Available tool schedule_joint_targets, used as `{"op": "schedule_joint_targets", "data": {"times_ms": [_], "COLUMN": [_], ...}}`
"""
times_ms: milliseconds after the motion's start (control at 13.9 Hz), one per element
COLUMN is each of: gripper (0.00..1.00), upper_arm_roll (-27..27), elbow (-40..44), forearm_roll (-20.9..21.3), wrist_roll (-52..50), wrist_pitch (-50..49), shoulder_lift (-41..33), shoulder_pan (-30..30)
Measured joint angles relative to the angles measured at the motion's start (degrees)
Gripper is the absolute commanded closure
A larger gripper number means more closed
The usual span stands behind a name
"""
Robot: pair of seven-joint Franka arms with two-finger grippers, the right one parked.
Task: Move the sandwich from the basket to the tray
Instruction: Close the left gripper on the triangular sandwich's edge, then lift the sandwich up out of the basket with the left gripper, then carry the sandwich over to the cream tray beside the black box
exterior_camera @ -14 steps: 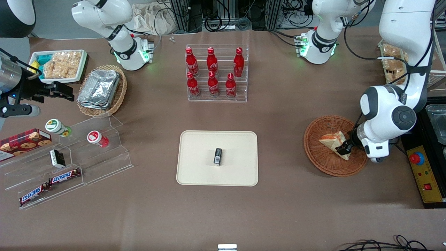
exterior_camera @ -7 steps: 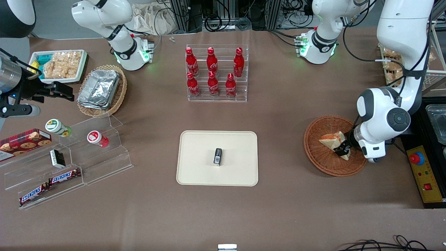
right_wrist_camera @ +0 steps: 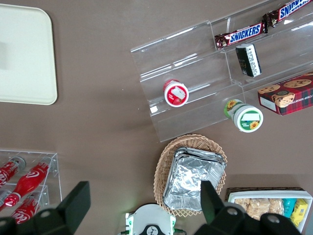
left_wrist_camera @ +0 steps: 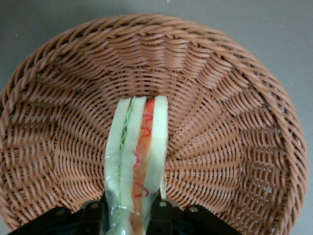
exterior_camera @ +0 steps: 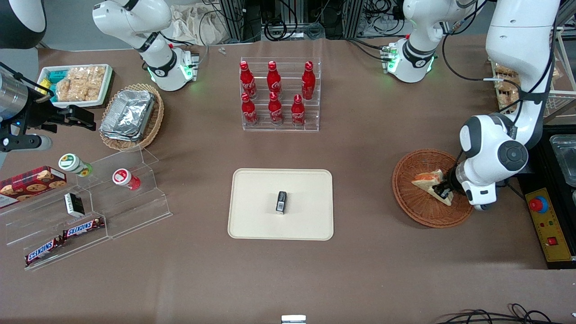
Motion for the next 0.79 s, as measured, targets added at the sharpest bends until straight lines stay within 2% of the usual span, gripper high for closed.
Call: {"op": "schedule_joint_targets", "data": {"times_ms": [216, 577, 793], "gripper": [1.0, 1.0, 1.0], "upper_arm_roll": [-0.1, -0.5, -3.4], "elbow": [2.0, 10.6, 17.0], "forearm_roll": [0.1, 0.1, -0.1], "wrist_roll": [0.4, 15.2, 24.7], "wrist_pitch": [-3.1, -29.2, -39.3], "shoulder_lift": [-3.0, -13.9, -15.2], "shoulder_pan": [0.0, -0.3, -0.7]}}
